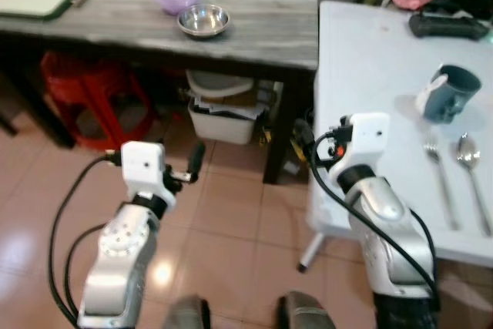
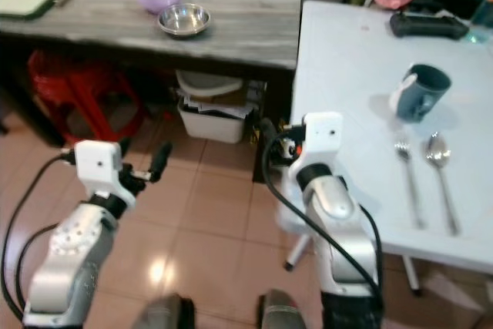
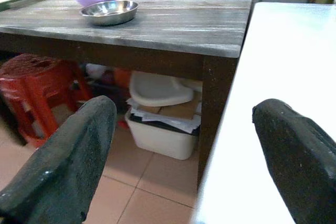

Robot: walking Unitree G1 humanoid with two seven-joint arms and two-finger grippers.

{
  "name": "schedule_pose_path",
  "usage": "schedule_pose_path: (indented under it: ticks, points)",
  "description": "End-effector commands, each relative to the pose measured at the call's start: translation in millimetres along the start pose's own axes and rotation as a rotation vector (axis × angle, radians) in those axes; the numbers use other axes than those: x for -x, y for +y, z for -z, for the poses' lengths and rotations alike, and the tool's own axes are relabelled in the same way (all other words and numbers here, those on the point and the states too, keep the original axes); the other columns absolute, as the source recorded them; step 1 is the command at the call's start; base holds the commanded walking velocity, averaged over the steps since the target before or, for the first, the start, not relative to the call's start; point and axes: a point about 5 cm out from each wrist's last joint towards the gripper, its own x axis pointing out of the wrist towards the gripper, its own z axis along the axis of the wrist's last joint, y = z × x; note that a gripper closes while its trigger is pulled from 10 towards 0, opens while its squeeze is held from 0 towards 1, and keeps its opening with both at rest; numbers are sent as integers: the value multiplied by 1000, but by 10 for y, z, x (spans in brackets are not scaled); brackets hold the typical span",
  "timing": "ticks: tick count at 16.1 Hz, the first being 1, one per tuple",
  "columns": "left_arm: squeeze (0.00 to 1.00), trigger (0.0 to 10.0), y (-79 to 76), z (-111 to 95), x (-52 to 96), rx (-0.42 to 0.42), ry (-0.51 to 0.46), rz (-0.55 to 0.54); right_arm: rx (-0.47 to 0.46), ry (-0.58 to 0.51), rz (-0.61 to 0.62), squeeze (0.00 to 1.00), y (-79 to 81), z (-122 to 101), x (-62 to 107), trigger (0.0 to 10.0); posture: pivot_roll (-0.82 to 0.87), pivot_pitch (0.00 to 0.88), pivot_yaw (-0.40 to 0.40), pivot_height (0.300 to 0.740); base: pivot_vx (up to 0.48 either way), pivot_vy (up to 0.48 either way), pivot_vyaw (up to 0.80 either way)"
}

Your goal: Setting the table

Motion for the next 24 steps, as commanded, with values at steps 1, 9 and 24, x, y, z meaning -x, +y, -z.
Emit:
schedule_pose_path:
  ticks: [1, 9, 24]
  points:
    - [0, 10000, -51, -8, -2, 8, -4, 21, 10, 3, 27, 0, -76, 3, 20, 10000, -19, 140, -7, 740, 0, -469, 0]
    - [0, 10000, -61, -39, 14, -6, -26, 22, 62, 85, 167, 0, -295, 152, 22, 10000, -10, 158, -15, 740, 0, -99, 0]
    - [0, 10000, -78, -33, 61, -12, -12, 40, 7, 289, 333, 0, -500, 484, 15, 0, 1, 186, -15, 740, 0, 0, 0]
